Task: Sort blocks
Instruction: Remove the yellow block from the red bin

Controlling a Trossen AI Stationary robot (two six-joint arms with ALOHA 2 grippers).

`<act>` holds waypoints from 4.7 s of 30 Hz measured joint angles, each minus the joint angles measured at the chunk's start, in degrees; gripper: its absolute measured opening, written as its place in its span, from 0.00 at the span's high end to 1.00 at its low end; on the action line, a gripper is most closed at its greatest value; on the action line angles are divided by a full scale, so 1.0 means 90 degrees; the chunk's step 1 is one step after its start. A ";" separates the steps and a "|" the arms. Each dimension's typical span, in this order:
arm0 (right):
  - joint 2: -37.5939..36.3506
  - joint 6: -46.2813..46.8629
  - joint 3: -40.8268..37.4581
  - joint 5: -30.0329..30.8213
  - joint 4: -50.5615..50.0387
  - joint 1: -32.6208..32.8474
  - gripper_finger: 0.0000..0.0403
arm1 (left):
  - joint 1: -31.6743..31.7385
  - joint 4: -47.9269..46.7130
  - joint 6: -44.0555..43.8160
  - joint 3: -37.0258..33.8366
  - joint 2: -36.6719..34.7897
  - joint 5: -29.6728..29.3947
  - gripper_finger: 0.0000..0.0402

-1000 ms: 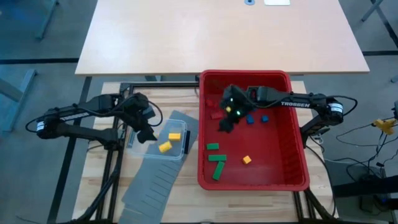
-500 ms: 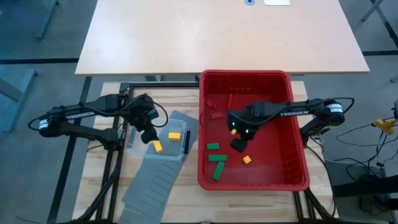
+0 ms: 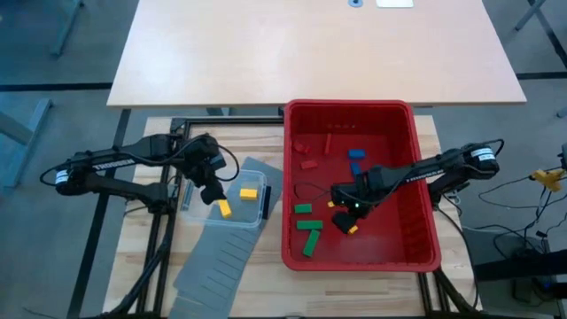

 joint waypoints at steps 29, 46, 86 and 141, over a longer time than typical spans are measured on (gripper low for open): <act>0.0061 0.0637 -0.1089 0.0102 0.1082 0.0119 0.47 | 0.0000 0.0006 -0.0197 -0.0002 0.0015 0.0002 0.22; 0.0063 0.0494 -0.1151 0.0538 0.0978 0.0114 0.58 | 0.0000 0.0019 -0.0251 -0.0002 0.0017 0.0002 0.22; -0.1228 -0.0400 0.1638 0.1159 0.3654 -0.1604 0.71 | -0.0098 0.4343 0.1941 0.0022 -0.0268 -0.1896 0.22; 0.1032 0.0955 0.2610 -0.0745 0.6983 -0.2108 0.68 | -0.0588 0.7100 0.3868 0.0034 0.0825 -0.1817 0.72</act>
